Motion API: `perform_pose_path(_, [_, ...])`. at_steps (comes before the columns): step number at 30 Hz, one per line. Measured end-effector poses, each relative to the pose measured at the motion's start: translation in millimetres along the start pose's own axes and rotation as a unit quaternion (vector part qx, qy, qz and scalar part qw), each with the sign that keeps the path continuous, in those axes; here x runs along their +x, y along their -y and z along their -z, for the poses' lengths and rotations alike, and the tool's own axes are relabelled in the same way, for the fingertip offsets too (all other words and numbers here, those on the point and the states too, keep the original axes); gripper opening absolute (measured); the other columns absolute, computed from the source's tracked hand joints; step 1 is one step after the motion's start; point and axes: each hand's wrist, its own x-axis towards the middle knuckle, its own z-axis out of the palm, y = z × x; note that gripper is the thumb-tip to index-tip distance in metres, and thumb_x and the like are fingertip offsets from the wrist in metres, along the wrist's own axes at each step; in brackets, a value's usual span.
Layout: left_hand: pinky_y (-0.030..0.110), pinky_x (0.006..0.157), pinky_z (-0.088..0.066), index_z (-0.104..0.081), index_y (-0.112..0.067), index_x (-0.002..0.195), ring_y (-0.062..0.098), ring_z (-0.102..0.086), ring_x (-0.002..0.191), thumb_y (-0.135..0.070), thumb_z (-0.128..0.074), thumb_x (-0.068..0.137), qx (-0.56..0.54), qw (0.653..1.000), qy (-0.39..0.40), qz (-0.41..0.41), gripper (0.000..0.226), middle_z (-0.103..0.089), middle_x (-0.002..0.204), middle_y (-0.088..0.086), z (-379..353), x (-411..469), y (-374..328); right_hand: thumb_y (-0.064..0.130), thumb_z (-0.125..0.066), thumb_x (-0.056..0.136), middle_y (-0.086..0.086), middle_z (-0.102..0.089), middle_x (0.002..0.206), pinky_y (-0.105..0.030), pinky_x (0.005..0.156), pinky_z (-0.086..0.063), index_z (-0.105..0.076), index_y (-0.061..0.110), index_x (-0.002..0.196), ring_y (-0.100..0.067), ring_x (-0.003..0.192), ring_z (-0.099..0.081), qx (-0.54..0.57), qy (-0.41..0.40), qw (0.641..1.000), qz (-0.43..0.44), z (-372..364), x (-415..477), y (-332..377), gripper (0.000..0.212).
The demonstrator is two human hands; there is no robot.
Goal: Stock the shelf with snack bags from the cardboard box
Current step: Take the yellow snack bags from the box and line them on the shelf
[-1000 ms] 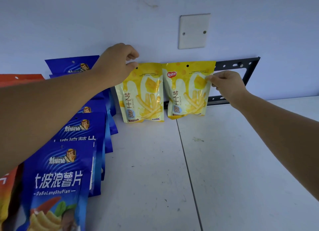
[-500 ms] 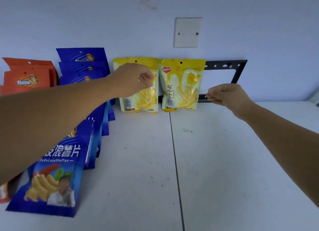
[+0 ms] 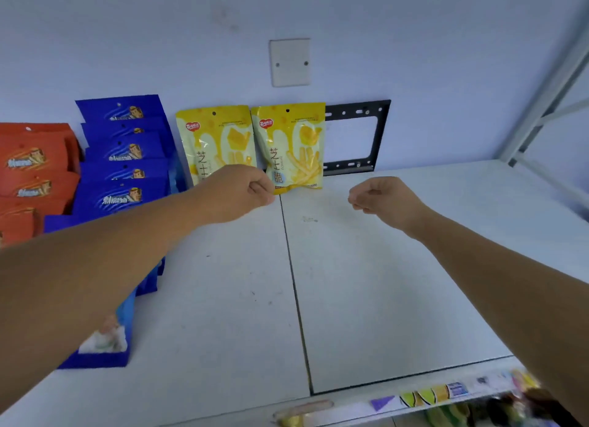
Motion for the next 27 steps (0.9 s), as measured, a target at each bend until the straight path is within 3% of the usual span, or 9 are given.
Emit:
perform_pose_path(2, [0.03,0.084,-0.056,-0.072,-0.021,0.108,0.007,-0.068,0.089,-0.032,-0.07,0.091,-0.008,1.0,0.015,-0.011,0.02,-0.072,0.097,-0.007,-9.0,-9.0,-8.4,0.022,-0.073,0.085,-0.007,-0.078,0.094,-0.05,0.095,-0.054,-0.076,0.02,0.086,-0.034,0.101,-0.07,0.002,-0.016,1.0,-0.012,1.9,-24.9,-1.7,0.004])
perform_pose_path(6, [0.022,0.078,-0.054,-0.072,-0.029,0.103,-0.005,-0.066,0.08,-0.036,-0.074,0.087,-0.037,0.998,0.039,-0.025,0.017,-0.071,0.091,-0.014,-29.5,-28.2,-23.8,0.038,-0.069,0.069,-0.006,-0.078,0.094,-0.048,0.086,-0.056,-0.076,0.022,0.084,-0.033,0.091,-0.071,0.01,-0.044,0.999,-0.025,6.3,-82.6,-6.0,0.023])
perform_pose_path(10, [0.012,0.069,-0.047,-0.071,-0.03,0.099,-0.005,-0.063,0.078,-0.036,-0.073,0.088,-0.045,0.995,0.063,-0.059,0.013,-0.068,0.09,-0.016,-53.2,-52.9,-51.2,0.035,-0.07,0.073,-0.007,-0.078,0.095,-0.042,0.079,-0.053,-0.075,0.023,0.086,-0.028,0.084,-0.07,0.016,-0.079,0.996,-0.043,17.0,-139.6,-19.3,0.019])
perform_pose_path(16, [0.019,0.074,-0.051,-0.072,-0.032,0.095,0.0,-0.066,0.084,-0.038,-0.073,0.087,-0.046,0.987,0.107,-0.108,0.01,-0.071,0.091,-0.014,-83.9,-72.5,-97.8,0.033,-0.078,0.082,-0.009,-0.077,0.095,-0.034,0.073,-0.05,-0.07,0.021,0.097,-0.019,0.078,-0.065,0.011,-0.146,0.986,-0.08,41.8,-212.9,-48.6,0.02])
perform_pose_path(23, [0.019,0.071,-0.048,-0.074,-0.031,0.09,-0.002,-0.066,0.079,-0.035,-0.074,0.087,-0.027,0.972,0.145,-0.184,0.005,-0.072,0.087,-0.015,-123.3,-79.4,-187.7,0.034,-0.071,0.091,-0.005,-0.076,0.092,-0.029,0.064,-0.051,-0.073,0.013,0.1,-0.016,0.069,-0.064,-0.025,-0.213,0.971,-0.108,93.8,-298.4,-83.6,0.023])
perform_pose_path(27, [0.019,0.077,-0.05,-0.074,-0.031,0.093,-0.003,-0.066,0.084,-0.037,-0.072,0.088,-0.017,0.957,0.186,-0.223,0.008,-0.072,0.09,-0.017,-166.0,-83.6,-253.2,0.034,-0.066,0.093,-0.011,-0.076,0.093,-0.038,0.077,-0.056,-0.074,0.009,0.095,-0.025,0.082,-0.069,-0.051,-0.244,0.958,-0.139,137.5,-352.8,-120.1,0.026])
